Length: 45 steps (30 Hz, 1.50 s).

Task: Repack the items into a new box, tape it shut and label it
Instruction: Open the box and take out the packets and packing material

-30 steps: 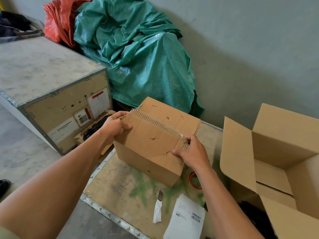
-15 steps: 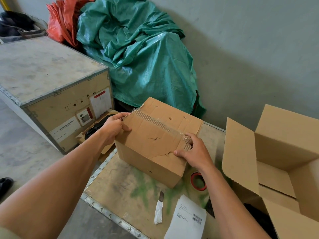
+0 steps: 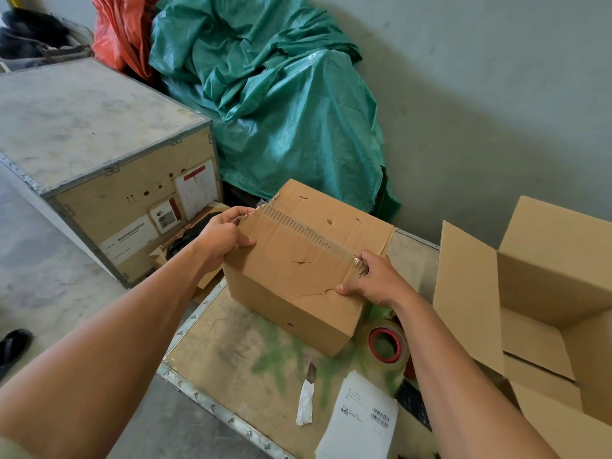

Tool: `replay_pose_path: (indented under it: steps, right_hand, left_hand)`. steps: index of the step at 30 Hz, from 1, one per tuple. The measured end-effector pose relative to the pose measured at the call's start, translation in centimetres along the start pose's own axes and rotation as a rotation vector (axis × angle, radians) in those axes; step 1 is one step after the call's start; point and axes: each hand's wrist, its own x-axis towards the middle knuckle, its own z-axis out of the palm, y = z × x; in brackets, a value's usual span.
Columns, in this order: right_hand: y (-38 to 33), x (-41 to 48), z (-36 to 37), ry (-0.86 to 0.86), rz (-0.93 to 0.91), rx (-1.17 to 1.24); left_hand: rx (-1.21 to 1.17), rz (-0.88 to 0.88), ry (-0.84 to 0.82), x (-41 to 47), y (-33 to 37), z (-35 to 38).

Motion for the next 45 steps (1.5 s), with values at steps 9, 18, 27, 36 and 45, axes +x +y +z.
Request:
replay_pose_path:
  steps: [9, 18, 27, 36, 45]
  right_hand:
    - [0.4, 0.3, 0.5, 0.018, 0.030, -0.010]
    - [0.8, -2.7, 2.0, 0.294, -0.090, 0.020]
    - [-0.2, -4.7, 2.8, 0.342, 0.032, 0.265]
    - [0.0, -4.7, 3.5, 0.378, 0.094, 0.317]
    - [0.7, -4.3, 3.4, 0.373, 0.036, 0.380]
  left_hand:
    - [-0.022, 0.021, 0.013, -0.4, -0.1, 0.1]
    - [-0.101, -0.001, 0.015, -0.6, -0.1, 0.1]
    - [-0.141, 0.004, 0.006, -1.0, -0.1, -0.2]
    - [-0.093, 0.022, 0.002, -1.8, 0.1, -0.2]
    - [0.045, 0.011, -0.052, -1.9, -0.4, -0.8]
